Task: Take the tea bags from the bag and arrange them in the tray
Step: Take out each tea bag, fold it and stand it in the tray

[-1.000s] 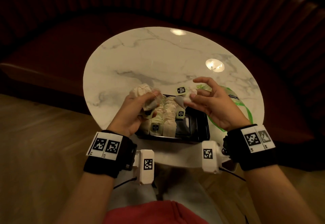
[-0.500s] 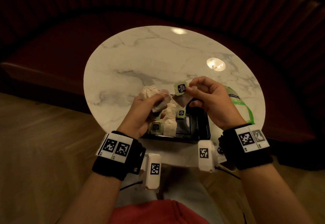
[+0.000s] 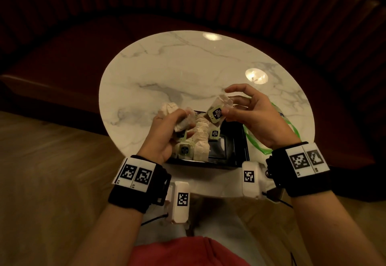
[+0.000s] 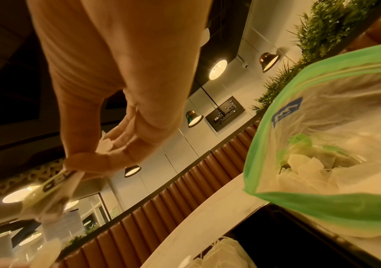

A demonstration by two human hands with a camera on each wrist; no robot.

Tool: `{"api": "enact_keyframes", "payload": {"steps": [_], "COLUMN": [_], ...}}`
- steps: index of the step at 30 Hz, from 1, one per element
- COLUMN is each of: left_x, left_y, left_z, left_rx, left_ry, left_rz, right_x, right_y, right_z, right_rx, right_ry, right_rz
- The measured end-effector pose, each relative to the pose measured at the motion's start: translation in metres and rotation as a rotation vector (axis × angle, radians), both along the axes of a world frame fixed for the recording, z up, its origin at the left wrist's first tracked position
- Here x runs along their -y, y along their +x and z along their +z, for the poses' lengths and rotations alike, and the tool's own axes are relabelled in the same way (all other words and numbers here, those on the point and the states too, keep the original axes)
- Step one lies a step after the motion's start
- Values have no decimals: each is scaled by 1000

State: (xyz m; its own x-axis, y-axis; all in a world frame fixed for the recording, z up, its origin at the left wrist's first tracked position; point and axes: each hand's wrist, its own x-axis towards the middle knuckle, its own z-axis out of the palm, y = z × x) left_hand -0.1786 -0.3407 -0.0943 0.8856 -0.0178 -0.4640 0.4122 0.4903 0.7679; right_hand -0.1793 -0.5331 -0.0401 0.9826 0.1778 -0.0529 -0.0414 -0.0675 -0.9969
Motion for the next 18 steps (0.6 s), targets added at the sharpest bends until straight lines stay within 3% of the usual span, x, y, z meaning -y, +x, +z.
{"api": "enact_keyframes", "payload": {"steps": [6, 9, 15, 18], "left_x": [-15, -17, -3, 5], "left_y": [5, 4, -4, -8], "left_z": [2, 5, 16, 17], "left_rx": [1, 1, -85, -23], "left_ry": [-38, -31, 24, 32], "left_rz": [143, 134, -153, -304], "right_x": [9, 8, -9, -15], "right_y": [1, -1, -6, -9], "right_z": [7, 9, 3, 1], "right_rx": [25, 15, -52, -69], "right_ry": [113, 160, 144, 100], "right_rz": [-63, -68, 17, 23]}}
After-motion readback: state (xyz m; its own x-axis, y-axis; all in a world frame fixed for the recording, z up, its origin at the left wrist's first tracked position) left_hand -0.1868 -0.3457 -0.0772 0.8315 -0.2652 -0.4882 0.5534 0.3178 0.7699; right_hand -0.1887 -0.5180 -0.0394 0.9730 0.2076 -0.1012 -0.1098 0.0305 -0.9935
